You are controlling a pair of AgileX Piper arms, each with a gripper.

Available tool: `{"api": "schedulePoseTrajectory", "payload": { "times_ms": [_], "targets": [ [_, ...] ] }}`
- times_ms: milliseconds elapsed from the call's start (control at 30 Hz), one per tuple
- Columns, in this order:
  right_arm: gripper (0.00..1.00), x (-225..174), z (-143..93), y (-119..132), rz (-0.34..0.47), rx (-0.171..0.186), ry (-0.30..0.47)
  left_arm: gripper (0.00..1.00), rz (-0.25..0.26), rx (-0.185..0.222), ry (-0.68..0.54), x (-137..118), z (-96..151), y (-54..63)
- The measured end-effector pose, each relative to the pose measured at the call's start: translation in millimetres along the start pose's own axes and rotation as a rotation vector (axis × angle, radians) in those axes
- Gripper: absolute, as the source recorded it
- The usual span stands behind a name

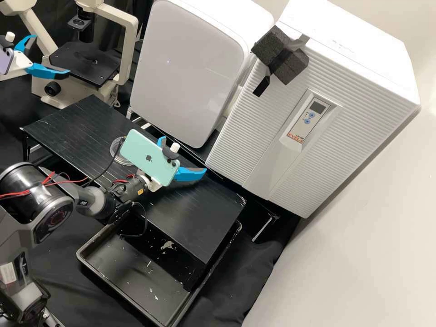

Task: Place the petri dish on the microscope

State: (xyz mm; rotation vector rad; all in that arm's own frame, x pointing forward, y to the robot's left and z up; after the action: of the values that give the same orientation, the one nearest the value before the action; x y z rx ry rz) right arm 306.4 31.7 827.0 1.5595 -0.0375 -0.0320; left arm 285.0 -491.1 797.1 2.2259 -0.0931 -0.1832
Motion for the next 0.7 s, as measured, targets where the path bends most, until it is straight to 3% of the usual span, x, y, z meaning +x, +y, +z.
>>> {"api": "schedulePoseTrajectory", "payload": {
  "times_ms": [233, 433, 567, 700],
  "targets": [
    [1.00, 0.0, 0.0, 0.0, 0.000, 0.000, 0.000, 1.00, 0.054, 0.027, -0.324, -16.7, 59.9, 16.3],
    [1.00, 0.0, 0.0, 0.0, 0.000, 0.000, 0.000, 1.00, 0.051, 0.034, -0.565, -14.5, 103.9, 20.9],
    [1.00, 0.0, 0.0, 0.0, 0.000, 0.000, 0.000, 1.00, 0.015, 0.054, -0.638, -6.7, 123.0, 17.2],
    [1.00, 0.0, 0.0, 0.0, 0.000, 0.000, 0.000, 1.00, -0.058, 0.053, -0.675, 2.8, 136.3, 7.3]
  ]
}}
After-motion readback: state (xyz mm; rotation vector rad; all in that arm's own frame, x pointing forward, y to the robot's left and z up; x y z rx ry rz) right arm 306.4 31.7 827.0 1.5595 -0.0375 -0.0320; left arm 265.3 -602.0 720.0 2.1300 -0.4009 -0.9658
